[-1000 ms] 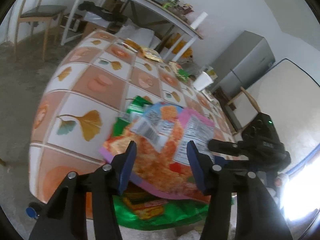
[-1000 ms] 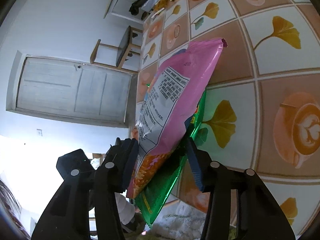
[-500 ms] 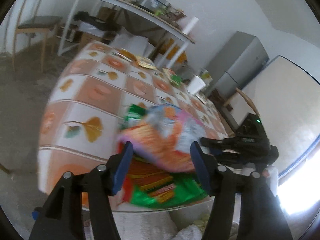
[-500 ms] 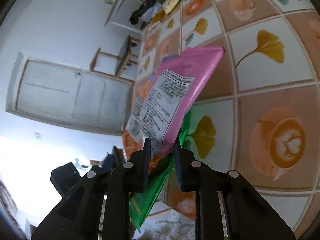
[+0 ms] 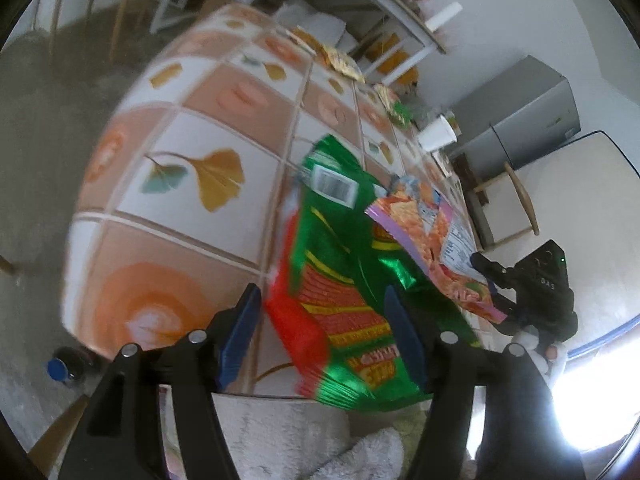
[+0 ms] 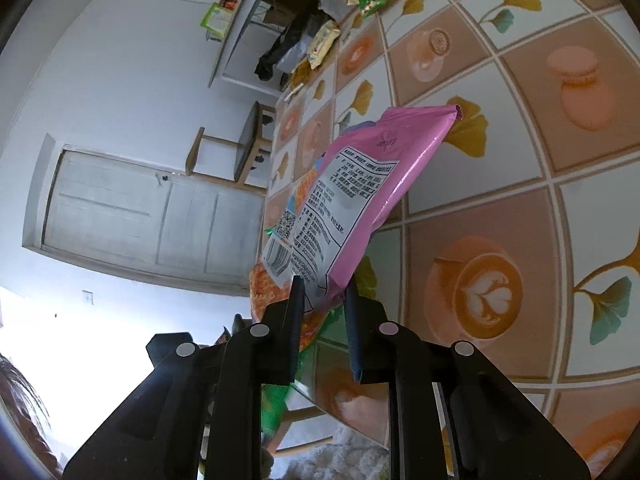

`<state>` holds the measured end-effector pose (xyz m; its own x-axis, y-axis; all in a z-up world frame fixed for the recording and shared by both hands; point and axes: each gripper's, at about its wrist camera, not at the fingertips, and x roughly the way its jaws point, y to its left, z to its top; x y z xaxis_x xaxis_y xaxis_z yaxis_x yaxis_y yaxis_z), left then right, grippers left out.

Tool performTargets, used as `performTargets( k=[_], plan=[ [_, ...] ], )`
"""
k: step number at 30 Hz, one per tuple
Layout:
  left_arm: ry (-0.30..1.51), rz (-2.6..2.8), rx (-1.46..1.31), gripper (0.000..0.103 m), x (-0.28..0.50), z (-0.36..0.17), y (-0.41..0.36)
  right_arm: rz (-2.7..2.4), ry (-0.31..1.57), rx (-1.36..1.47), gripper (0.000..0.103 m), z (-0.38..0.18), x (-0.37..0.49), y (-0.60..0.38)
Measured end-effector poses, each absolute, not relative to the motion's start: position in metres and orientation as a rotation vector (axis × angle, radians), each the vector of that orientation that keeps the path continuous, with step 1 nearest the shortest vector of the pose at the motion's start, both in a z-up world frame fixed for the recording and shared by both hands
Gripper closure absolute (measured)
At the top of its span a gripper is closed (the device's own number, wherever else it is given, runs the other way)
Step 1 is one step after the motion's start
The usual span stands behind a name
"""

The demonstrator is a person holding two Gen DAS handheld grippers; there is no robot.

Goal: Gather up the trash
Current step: 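Grasp the pink snack bag with the right tool while the left tool grasps the green chip bag, then carry the pink and green bags over the wastebasket and open both tools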

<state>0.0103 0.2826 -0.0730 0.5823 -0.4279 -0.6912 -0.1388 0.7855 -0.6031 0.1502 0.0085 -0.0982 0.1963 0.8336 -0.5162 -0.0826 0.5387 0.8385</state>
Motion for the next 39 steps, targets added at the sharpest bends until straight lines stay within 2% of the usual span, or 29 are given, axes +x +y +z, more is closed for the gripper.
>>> performTargets(
  k=[4, 8, 17, 22, 23, 39],
  plan=[
    [0.969, -0.189, -0.674, 0.047, 0.018, -0.077, 0.276, 0.740, 1.207, 0.783, 0.086, -0.097, 0.153, 0.008],
    [0.995, -0.180, -0.666, 0.067, 0.024, -0.080, 0.272, 0.742, 1.204, 0.787, 0.086, -0.098, 0.155, 0.002],
    [0.994, -0.148, -0.623, 0.081, 0.022, -0.082, 0.264, 0.746, 1.189, 0.801, 0.086, -0.098, 0.153, -0.004],
    [0.973, -0.136, -0.608, 0.085, 0.019, -0.080, 0.263, 0.752, 1.156, 0.814, 0.088, -0.093, 0.150, -0.012],
    [0.969, -0.135, -0.605, 0.085, 0.019, -0.080, 0.263, 0.755, 1.147, 0.818, 0.093, -0.092, 0.150, -0.014],
    [0.917, -0.138, -0.622, 0.088, 0.027, -0.073, 0.259, 0.698, 0.996, 0.902, 0.099, -0.068, 0.140, -0.065]
  ],
)
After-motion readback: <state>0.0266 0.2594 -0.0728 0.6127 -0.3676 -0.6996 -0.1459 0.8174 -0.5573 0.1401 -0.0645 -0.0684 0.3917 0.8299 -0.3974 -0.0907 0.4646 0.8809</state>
